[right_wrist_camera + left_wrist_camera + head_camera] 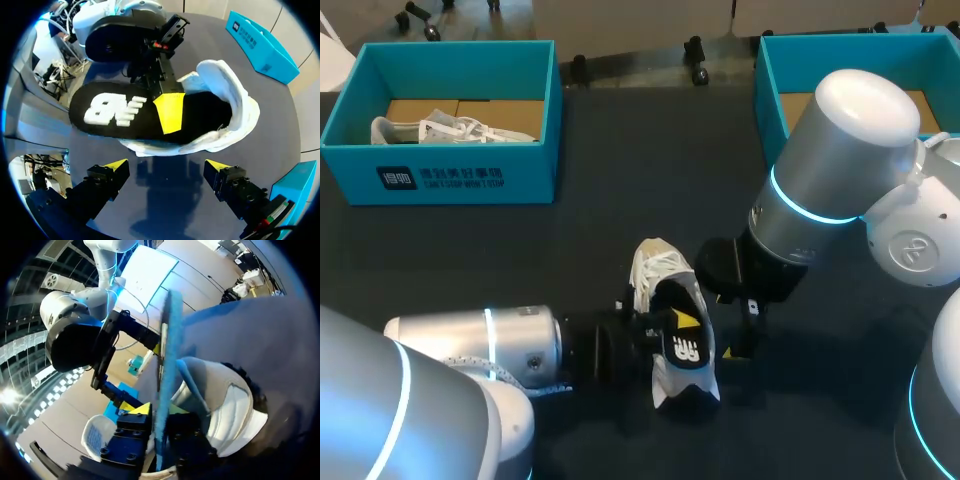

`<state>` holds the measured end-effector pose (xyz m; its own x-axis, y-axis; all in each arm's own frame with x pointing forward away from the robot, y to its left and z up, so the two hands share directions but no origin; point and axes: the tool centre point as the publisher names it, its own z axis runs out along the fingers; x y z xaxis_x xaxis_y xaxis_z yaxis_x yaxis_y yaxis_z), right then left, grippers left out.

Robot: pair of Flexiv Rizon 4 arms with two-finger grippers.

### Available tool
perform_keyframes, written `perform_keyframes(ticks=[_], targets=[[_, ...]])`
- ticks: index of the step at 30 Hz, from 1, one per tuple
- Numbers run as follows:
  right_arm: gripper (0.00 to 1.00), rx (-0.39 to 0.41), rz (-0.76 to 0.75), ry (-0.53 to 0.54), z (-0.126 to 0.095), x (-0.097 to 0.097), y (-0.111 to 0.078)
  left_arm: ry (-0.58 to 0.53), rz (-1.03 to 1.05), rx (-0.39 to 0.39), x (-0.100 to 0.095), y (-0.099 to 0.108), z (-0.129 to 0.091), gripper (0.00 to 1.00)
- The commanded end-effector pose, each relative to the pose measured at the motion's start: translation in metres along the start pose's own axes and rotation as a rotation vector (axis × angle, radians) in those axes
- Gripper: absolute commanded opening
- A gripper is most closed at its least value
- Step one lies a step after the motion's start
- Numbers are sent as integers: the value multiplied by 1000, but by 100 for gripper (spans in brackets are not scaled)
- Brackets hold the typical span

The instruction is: Take the shoe out of the shoebox, open the shoe tongue, remove and reinsert the insole, then place the shoe into the shoebox

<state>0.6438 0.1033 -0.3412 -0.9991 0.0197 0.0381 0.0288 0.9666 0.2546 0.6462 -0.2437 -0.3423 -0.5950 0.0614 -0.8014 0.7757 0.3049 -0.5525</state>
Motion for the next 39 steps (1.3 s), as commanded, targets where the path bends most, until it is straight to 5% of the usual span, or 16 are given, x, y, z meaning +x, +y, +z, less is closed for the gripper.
perform_keyframes(ticks=[1,8,15,17,18,39], targets=[[100,1,0,-3,2,1,0,25,-19,12,-6,-7,-16,29],[100,1,0,-3,2,1,0,52,-68,20,-6,-18,-25,21],[100,1,0,-3,2,1,0,80,-86,22,-3,-23,-26,24],[100,1,0,-3,2,1,0,83,-77,35,0,-25,-25,14],[100,1,0,-3,2,1,0,79,-66,41,1,-26,-25,0],[100,1,0,-3,2,1,0,-2,129,24,4,-1,-5,0]])
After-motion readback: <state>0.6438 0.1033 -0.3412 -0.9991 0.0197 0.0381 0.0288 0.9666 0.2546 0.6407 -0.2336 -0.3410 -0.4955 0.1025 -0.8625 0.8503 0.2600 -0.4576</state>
